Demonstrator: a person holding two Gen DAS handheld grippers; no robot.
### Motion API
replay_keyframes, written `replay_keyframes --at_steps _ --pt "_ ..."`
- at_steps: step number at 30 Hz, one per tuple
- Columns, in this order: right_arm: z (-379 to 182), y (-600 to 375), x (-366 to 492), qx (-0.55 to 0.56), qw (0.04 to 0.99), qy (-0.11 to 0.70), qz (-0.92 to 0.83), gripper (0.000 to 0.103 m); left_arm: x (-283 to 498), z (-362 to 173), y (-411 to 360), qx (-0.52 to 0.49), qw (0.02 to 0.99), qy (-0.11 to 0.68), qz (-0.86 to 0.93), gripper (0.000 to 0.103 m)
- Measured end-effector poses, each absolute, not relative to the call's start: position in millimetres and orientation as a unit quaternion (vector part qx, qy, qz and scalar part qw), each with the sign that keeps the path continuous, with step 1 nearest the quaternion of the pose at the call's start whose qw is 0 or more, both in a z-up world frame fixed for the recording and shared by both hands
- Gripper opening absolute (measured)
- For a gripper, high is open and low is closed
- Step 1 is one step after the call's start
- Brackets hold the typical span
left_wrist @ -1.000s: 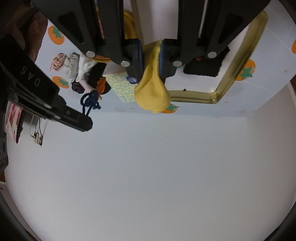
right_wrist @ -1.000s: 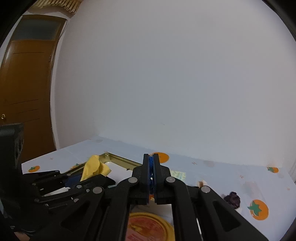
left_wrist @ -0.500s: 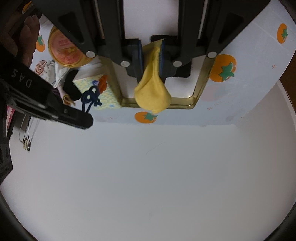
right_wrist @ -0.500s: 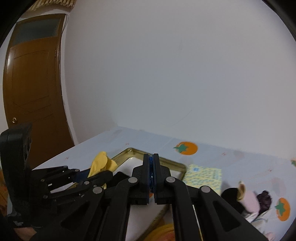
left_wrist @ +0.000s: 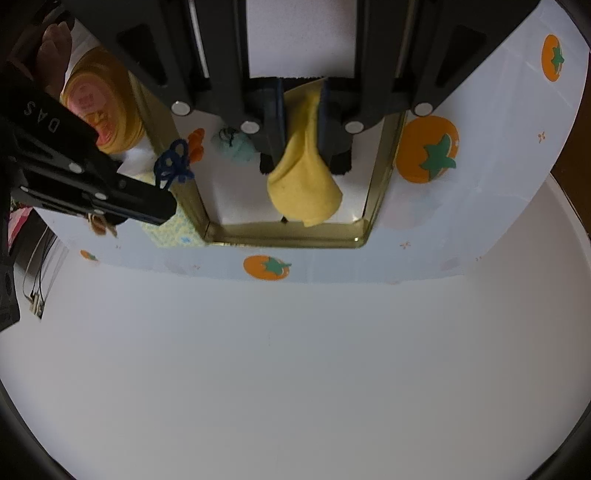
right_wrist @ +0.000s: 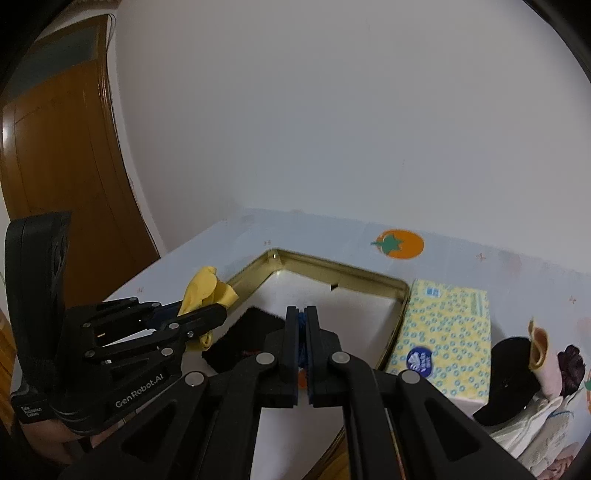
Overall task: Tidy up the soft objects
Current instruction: 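Lower the yellow cloth into the gold tray while right releases blue charm there, then grasp the white knit glove with left tool while right grasps peach cloth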
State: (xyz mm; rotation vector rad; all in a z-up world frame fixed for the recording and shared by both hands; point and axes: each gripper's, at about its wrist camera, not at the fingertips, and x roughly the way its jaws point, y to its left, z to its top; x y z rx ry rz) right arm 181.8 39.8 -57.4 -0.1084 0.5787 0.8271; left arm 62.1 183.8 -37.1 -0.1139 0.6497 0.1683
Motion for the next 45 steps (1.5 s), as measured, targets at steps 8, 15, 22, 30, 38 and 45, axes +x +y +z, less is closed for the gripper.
replay_keyframes --at_steps 8,15,22,30,38,45 --pt "-70.7 53.0 184.4 -0.061 0.863 0.307 0.396 0.004 63.7 -43.3 183.9 -0.051 0.936 0.331 0.104 0.018" --pt "-77.8 48.8 187.4 -0.054 0.863 0.319 0.389 0.053 51.7 -39.0 184.1 -0.042 0.939 0.316 0.129 0.070" --pt "-69.1 17.5 179.3 -0.029 0.877 0.297 0.377 0.062 41.2 -32.6 177.9 -0.060 0.943 0.302 0.127 0.076" --pt "-61.9 -54.0 165.9 -0.024 0.900 0.261 0.349 0.062 36.9 -24.6 123.8 -0.042 0.956 0.278 0.084 0.092" --pt "-76.5 -163.6 179.1 -0.018 0.935 0.263 0.237 0.062 51.5 -21.9 54.2 -0.011 0.959 0.281 0.023 0.093" --pt "-98.9 -226.0 201.2 0.020 0.935 0.311 0.166 0.062 65.5 -23.3 -15.5 0.029 0.958 0.284 -0.026 0.097"
